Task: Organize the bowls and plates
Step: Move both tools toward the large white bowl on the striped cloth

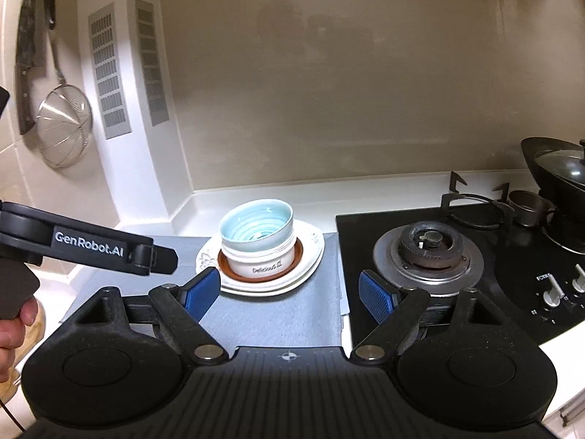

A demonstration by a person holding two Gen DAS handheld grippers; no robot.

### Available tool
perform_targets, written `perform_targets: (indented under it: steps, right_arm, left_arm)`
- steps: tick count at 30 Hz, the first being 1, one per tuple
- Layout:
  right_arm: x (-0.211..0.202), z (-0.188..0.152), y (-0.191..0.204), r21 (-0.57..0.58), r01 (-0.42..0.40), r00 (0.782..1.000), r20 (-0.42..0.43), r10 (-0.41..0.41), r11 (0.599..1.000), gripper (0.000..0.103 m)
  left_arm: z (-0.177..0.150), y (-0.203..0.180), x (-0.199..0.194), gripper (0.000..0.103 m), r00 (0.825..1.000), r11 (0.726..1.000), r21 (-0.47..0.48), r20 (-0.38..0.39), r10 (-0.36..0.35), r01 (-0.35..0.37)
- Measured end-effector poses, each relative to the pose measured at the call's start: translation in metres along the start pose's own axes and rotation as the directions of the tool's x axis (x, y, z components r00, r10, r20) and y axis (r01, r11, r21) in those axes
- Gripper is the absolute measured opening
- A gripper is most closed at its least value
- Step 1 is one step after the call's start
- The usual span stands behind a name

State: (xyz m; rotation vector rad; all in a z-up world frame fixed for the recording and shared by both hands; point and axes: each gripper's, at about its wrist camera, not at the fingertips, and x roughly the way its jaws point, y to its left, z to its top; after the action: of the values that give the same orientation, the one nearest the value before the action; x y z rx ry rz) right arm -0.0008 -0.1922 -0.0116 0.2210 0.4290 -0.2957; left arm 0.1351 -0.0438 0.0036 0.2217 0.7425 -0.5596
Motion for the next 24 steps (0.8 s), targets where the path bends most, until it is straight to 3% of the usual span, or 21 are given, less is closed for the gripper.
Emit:
perform_targets:
  steps: [10, 24]
  right_arm:
    - [-0.017, -0.008, -0.003, -0.04, -0.068, 0.998, -0.016, 0.067, 0.997, 0.085]
    - [-0.011, -0.008, 0.017, -0.092, -0.142, 0.989, -0.061, 0.136, 0.986, 0.085]
  left_arm:
    - [-0.028, 0.003, -0.021, 0.103, 0.998, 0.996, -0.061, -0.018, 0.067, -0.068]
    - [-0.038, 0.024, -0.034, 0.103, 0.99, 0.984, -0.109, -0.035, 0.136, -0.139]
